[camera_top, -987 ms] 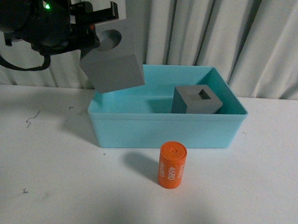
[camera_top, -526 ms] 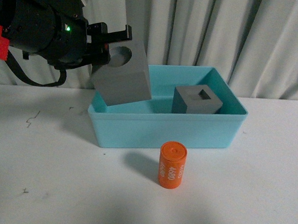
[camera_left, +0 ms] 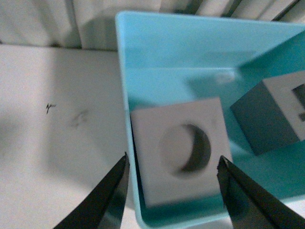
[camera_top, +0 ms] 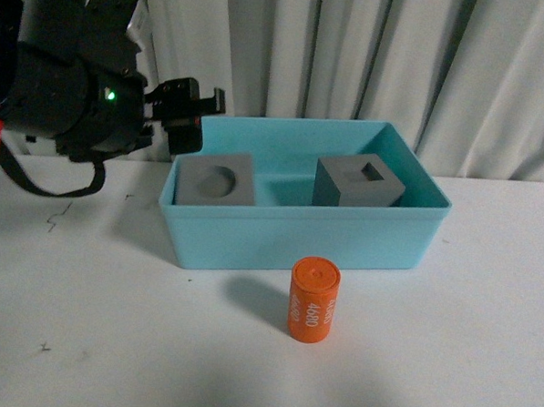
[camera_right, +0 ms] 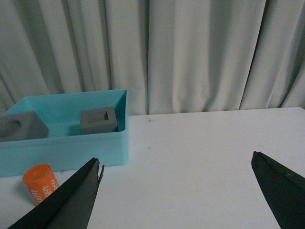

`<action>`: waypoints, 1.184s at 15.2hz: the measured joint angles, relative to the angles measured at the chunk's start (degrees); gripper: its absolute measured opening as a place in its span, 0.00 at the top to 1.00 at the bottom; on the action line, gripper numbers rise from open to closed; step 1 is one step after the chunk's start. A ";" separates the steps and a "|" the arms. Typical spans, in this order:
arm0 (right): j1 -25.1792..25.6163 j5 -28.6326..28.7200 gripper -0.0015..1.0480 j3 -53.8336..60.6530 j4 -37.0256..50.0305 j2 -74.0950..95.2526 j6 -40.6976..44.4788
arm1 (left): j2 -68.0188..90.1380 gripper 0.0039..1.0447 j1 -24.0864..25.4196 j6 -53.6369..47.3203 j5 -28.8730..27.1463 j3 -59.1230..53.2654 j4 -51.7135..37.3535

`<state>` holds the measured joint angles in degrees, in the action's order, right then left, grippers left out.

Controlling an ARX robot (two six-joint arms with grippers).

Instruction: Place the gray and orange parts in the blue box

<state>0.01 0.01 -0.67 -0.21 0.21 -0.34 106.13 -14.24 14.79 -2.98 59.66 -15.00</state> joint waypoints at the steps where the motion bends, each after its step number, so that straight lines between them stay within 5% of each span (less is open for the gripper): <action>1: 0.00 0.00 0.06 0.00 -0.02 0.00 0.00 | -3.45 0.29 1.57 1.07 0.87 -5.25 0.26; 3: 0.00 0.00 0.06 0.00 -0.02 0.00 0.00 | -16.92 0.05 6.23 6.25 4.50 -16.55 3.28; 8: 0.00 0.00 0.06 0.00 0.00 0.00 0.00 | -60.54 0.06 23.71 14.73 14.64 -40.72 31.80; 11: 0.00 0.00 0.06 0.00 0.00 0.00 0.00 | -82.58 0.06 40.52 10.40 24.30 -41.46 45.99; 15: 0.00 0.00 0.06 0.00 0.00 0.00 0.00 | -81.07 0.06 47.36 8.74 27.26 -40.89 43.17; 16: 0.00 0.00 0.06 0.00 -0.02 0.00 0.00 | -83.27 0.10 47.39 6.43 30.29 -43.85 33.14; 17: 0.00 0.00 0.06 0.00 0.09 0.02 0.00 | -92.24 0.24 44.94 -1.60 31.71 -51.76 18.91; 18: 0.00 0.00 0.06 0.00 -0.09 0.04 0.00 | -96.24 0.35 41.09 -6.69 29.99 -54.51 13.62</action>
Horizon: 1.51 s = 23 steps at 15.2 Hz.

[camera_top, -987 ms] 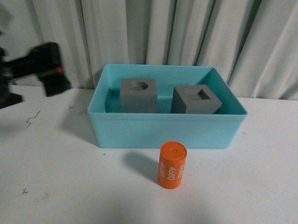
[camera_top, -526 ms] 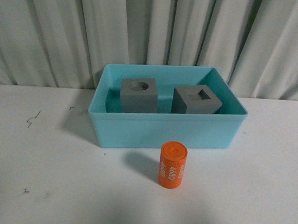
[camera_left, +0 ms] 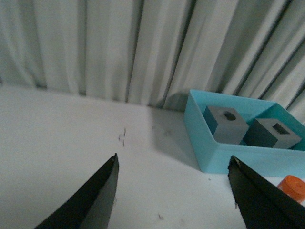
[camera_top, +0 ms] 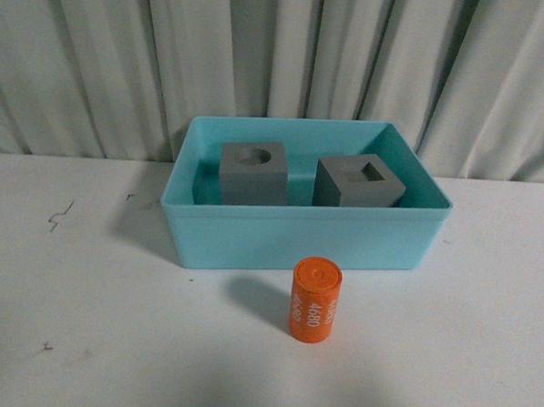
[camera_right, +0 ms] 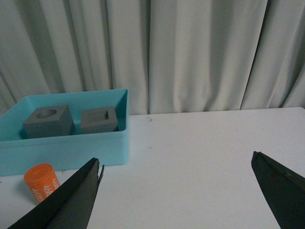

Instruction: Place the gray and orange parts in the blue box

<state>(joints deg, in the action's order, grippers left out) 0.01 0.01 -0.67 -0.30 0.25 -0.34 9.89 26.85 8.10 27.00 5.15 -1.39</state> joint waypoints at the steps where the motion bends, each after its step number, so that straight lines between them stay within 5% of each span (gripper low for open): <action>1: 0.00 -0.02 0.06 0.00 0.11 -0.04 0.00 | -2.21 0.51 -4.81 -4.31 -4.63 -0.20 -1.38; 5: 0.00 0.00 0.06 0.00 0.07 -0.04 0.00 | -5.99 0.98 -15.21 -7.06 -15.08 -1.97 0.76; 9: 0.00 0.02 0.06 0.00 0.07 -0.04 0.00 | -9.29 0.99 -27.54 -7.28 -25.90 -4.52 2.29; 22: 0.00 0.00 0.06 0.00 0.09 -0.04 0.00 | -9.49 0.99 -26.86 -7.28 -27.02 -4.52 1.64; 23: 0.00 0.00 0.06 0.00 0.07 -0.04 0.00 | -9.49 0.93 -26.86 -7.26 -27.04 -4.52 1.64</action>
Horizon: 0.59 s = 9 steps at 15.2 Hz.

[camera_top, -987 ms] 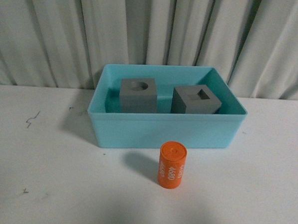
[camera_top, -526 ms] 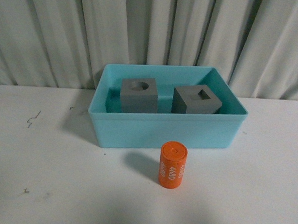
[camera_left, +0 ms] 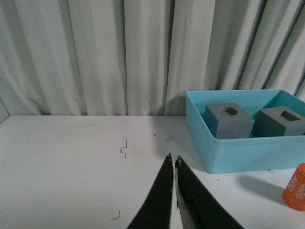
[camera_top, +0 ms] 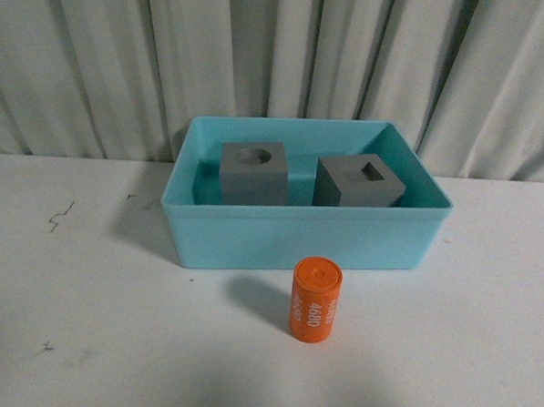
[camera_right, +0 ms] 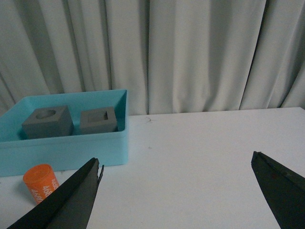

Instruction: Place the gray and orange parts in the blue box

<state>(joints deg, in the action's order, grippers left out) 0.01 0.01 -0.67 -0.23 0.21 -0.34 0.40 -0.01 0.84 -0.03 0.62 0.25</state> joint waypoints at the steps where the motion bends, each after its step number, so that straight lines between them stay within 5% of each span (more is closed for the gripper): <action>1: 0.00 0.00 0.06 0.00 0.00 0.00 0.00 | 0.00 0.80 0.00 -0.02 0.00 0.00 0.00; 5: 0.00 0.00 0.06 0.00 0.00 0.00 0.00 | 0.00 0.39 0.00 -0.02 0.00 0.00 -0.02; 6: 0.61 0.22 0.06 -3.67 -10.40 4.39 -1.53 | 0.00 0.25 0.00 -0.02 0.00 0.00 0.02; 8: 8.98 5.95 0.06 -14.49 -2.14 32.37 -2.47 | 0.00 0.04 0.00 -0.07 0.00 -0.02 -0.02; 9: 7.76 10.58 0.06 -22.60 7.58 45.68 -0.59 | 0.00 0.07 0.00 -0.04 0.00 0.00 0.00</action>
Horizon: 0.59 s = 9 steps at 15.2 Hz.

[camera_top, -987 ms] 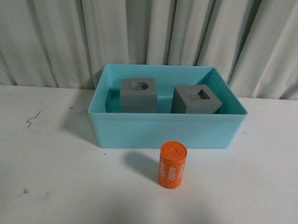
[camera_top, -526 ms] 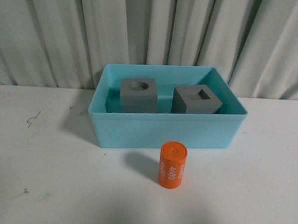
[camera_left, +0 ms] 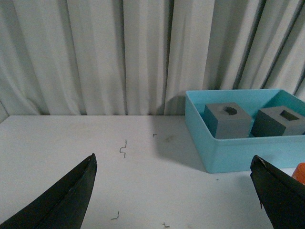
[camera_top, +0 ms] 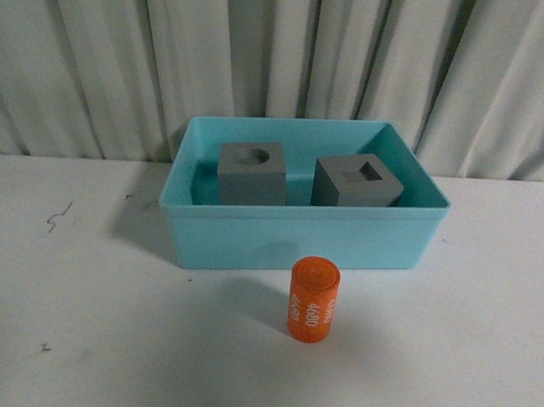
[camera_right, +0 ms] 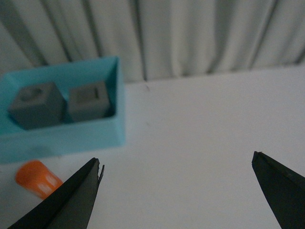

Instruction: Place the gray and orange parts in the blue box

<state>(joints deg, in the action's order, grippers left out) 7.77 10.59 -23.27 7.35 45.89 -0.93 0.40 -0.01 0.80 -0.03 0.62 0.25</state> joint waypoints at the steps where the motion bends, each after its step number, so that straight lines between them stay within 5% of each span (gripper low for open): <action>1: -1.09 1.53 0.06 -2.97 2.56 4.59 0.76 | 0.00 0.06 0.00 -0.02 0.02 0.00 -0.02; 5: -15.12 8.55 0.06 -17.94 -0.15 32.92 9.01 | 0.00 0.06 0.00 0.00 0.02 0.00 -0.04; 9: -28.37 6.34 0.06 -23.67 -1.05 43.85 16.46 | 0.00 0.06 0.00 0.00 0.00 0.00 -0.02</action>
<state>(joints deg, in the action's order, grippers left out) -20.60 16.93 -46.94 6.31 89.73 15.53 0.40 -0.01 0.80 -0.03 0.62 0.23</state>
